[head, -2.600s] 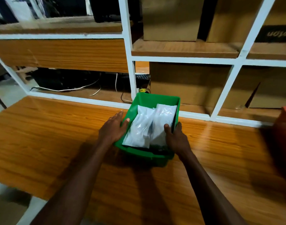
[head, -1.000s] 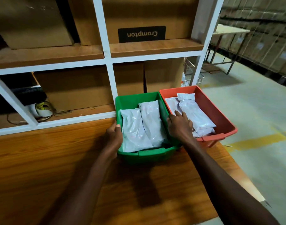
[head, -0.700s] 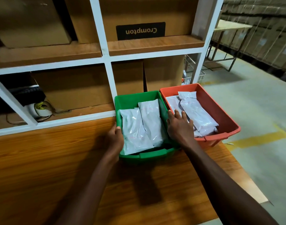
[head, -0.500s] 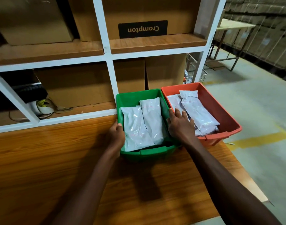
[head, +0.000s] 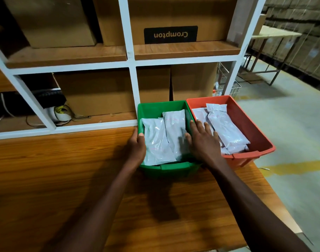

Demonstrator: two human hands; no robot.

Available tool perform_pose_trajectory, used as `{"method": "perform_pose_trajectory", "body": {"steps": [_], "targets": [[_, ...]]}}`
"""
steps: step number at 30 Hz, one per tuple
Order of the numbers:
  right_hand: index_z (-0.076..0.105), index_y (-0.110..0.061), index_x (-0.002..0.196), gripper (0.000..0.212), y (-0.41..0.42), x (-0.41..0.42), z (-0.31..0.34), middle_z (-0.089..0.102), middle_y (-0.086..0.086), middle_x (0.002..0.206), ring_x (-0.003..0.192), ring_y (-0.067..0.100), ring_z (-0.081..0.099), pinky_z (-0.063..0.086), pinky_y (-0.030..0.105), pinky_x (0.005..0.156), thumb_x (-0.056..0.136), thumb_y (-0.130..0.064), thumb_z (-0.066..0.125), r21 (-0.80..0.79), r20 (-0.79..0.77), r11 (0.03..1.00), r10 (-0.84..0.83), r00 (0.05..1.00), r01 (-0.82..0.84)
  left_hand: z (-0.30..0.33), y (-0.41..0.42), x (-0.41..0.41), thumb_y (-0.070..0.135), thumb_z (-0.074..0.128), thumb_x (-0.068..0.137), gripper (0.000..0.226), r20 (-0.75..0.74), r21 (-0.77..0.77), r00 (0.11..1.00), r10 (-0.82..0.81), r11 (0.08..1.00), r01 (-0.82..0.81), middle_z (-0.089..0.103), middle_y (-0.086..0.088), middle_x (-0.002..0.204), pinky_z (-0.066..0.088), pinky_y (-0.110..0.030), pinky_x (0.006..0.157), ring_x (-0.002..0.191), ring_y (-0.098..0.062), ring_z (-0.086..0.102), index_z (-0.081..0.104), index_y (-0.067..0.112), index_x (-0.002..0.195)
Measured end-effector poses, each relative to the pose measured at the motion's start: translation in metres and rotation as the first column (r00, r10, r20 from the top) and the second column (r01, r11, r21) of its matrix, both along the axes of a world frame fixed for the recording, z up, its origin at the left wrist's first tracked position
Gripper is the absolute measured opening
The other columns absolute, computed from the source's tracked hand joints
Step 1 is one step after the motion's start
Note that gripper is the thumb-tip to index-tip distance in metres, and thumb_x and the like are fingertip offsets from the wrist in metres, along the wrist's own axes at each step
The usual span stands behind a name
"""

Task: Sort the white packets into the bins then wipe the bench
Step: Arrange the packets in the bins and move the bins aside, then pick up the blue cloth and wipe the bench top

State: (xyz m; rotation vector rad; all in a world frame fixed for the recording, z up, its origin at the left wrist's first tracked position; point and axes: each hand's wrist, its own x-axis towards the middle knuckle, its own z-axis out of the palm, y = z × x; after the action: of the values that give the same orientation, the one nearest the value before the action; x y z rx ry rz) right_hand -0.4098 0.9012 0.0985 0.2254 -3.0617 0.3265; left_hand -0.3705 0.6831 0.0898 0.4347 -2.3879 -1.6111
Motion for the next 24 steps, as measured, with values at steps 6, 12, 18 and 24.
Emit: {"method": "perform_pose_trajectory", "body": {"steps": [6, 12, 18, 24], "targets": [[0.056, -0.009, 0.136, 0.057, -0.034, 0.038, -0.002, 0.056, 0.016, 0.142, 0.133, 0.036, 0.05, 0.044, 0.051, 0.107, 0.098, -0.048, 0.04, -0.233, -0.377, 0.944, 0.135, 0.916, -0.235, -0.003, -0.004, 0.044, 0.046, 0.031, 0.104, 0.055, -0.129, -0.35, 0.99, -0.049, 0.937, 0.001, 0.039, -0.002, 0.155, 0.04, -0.038, 0.111, 0.138, -0.016, 0.041, 0.032, 0.022, 0.153], [0.07, -0.005, 0.116, 0.039, -0.088, 0.099, -0.002, 0.072, 0.012, 0.117, 0.109, 0.026, 0.067, 0.053, 0.035, 0.088, 0.098, -0.037, 0.058, -0.354, -0.591, 0.83, 0.159, 0.791, -0.431, 0.005, -0.028, 0.127, 0.038, 0.037, 0.101, 0.048, -0.262, -0.504, 0.964, -0.052, 0.859, -0.09, 0.054, -0.004, 0.143, 0.042, -0.03, 0.107, 0.132, -0.012, 0.048, 0.051, 0.013, 0.14], [0.071, -0.005, 0.112, 0.034, -0.16, 0.169, -0.032, 0.072, 0.01, 0.111, 0.102, 0.025, 0.068, 0.056, 0.037, 0.084, 0.096, -0.034, 0.063, -0.424, -0.543, 0.703, 0.307, 0.781, -0.571, -0.019, -0.09, 0.216, 0.034, 0.043, 0.1, 0.046, -0.299, -0.605, 0.954, 0.011, 0.771, -0.199, 0.062, -0.011, 0.132, 0.049, -0.041, 0.1, 0.124, -0.024, 0.058, 0.061, 0.003, 0.129], [0.071, -0.007, 0.114, 0.035, -0.25, 0.231, -0.073, 0.072, 0.01, 0.109, 0.097, 0.028, 0.068, 0.056, 0.041, 0.073, 0.094, -0.036, 0.066, -0.419, -0.431, 0.621, 0.506, 0.747, -0.662, -0.043, -0.168, 0.309, 0.033, 0.048, 0.099, 0.043, -0.238, -0.685, 0.961, 0.137, 0.678, -0.266, 0.063, -0.012, 0.128, 0.048, -0.04, 0.099, 0.122, -0.025, 0.058, 0.063, 0.002, 0.126]]}}
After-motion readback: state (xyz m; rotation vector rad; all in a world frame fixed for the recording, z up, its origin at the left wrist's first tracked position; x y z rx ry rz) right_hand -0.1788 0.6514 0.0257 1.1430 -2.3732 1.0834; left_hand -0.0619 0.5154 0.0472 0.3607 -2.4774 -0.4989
